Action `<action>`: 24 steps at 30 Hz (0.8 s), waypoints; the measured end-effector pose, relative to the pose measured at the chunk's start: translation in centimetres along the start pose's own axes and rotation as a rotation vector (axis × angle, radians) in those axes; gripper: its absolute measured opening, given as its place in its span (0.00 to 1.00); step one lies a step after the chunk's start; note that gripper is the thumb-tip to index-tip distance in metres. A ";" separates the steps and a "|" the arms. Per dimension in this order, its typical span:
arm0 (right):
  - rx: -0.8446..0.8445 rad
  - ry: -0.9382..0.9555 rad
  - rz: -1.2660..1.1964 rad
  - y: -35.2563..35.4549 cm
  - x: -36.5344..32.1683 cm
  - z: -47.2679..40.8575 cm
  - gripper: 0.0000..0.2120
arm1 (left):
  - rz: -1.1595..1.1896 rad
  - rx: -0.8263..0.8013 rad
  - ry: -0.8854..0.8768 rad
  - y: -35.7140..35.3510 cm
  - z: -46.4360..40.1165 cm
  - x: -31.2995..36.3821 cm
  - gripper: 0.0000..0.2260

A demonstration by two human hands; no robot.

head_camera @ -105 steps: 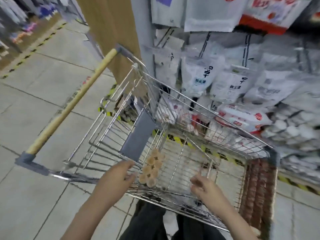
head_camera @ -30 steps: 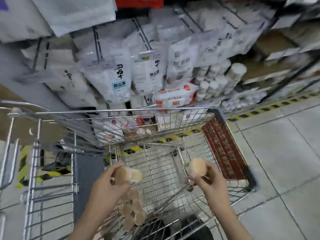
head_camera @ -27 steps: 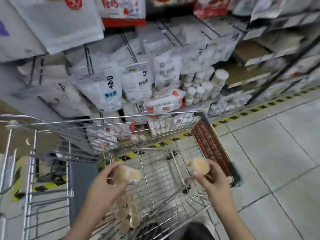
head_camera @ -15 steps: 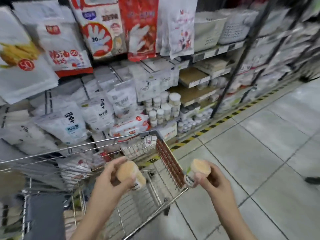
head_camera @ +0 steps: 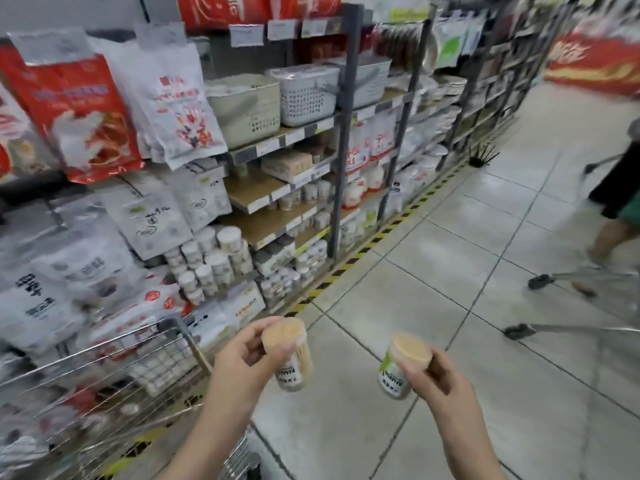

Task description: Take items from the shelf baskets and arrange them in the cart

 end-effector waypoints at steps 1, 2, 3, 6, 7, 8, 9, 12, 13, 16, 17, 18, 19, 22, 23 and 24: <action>0.026 -0.010 -0.013 1.3 -0.1 -0.4 0.20 | -0.005 -0.024 0.004 -1.4 -0.6 -0.1 0.10; 0.052 -0.017 -0.025 2.6 -0.1 -1.0 0.19 | -0.013 -0.042 0.010 -2.6 -1.1 -0.2 0.10; 0.071 -0.017 -0.036 3.6 -0.2 -1.6 0.19 | -0.022 -0.057 0.010 -3.7 -1.8 -0.3 0.10; 0.112 0.009 -0.056 5.6 -0.3 -4.3 0.20 | -0.029 -0.081 0.019 -6.5 -4.7 -0.2 0.10; 0.118 0.012 -0.064 5.8 -0.5 -5.4 0.18 | -0.031 -0.087 0.016 -7.2 -5.8 -0.1 0.13; 0.116 0.018 -0.064 6.0 -0.7 -6.6 0.17 | -0.027 -0.083 0.013 -7.9 -7.0 0.0 0.13; 0.111 0.023 -0.060 6.0 -1.0 -7.9 0.18 | -0.025 -0.069 0.012 -8.4 -8.3 0.1 0.12; 0.071 0.040 -0.050 6.1 -2.0 -12.8 0.15 | -0.006 -0.061 0.004 -10.1 -12.4 0.0 0.15; 0.050 0.047 -0.044 6.2 -2.5 -14.6 0.17 | -0.002 -0.056 0.004 -10.8 -14.0 0.0 0.17; 0.013 0.071 -0.012 6.6 -3.5 -20.4 0.19 | 0.012 -0.022 0.005 -13.3 -19.5 -0.1 0.16; 0.005 0.071 -0.006 6.8 -3.8 -22.3 0.19 | 0.019 -0.017 0.010 -14.1 -21.5 -0.3 0.15; 0.000 0.070 -0.002 7.1 -4.0 -24.2 0.19 | 0.024 -0.013 0.021 -15.0 -23.4 -0.4 0.14; -0.005 0.070 0.000 7.5 -4.2 -26.1 0.19 | 0.023 -0.018 0.033 -15.8 -25.3 -0.4 0.15; -0.004 0.062 0.001 8.9 -5.2 -32.0 0.20 | -0.016 -0.062 0.032 -19.0 -31.4 0.2 0.18; 0.012 0.060 0.002 9.4 -5.5 -33.9 0.20 | -0.028 -0.083 0.017 -20.2 -33.4 0.6 0.17; 0.033 0.057 0.003 10.1 -5.5 -35.8 0.20 | -0.037 -0.104 0.003 -21.4 -35.5 0.7 0.16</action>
Point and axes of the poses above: each hand's wrist, its own z-axis away from the middle knuckle, its own y-axis out of the back of the hand, x = y × z, the point moved 2 cm from there along -z, towards the middle knuckle, and after that the axes turned 14 degrees about z, right-handed, at the moved point
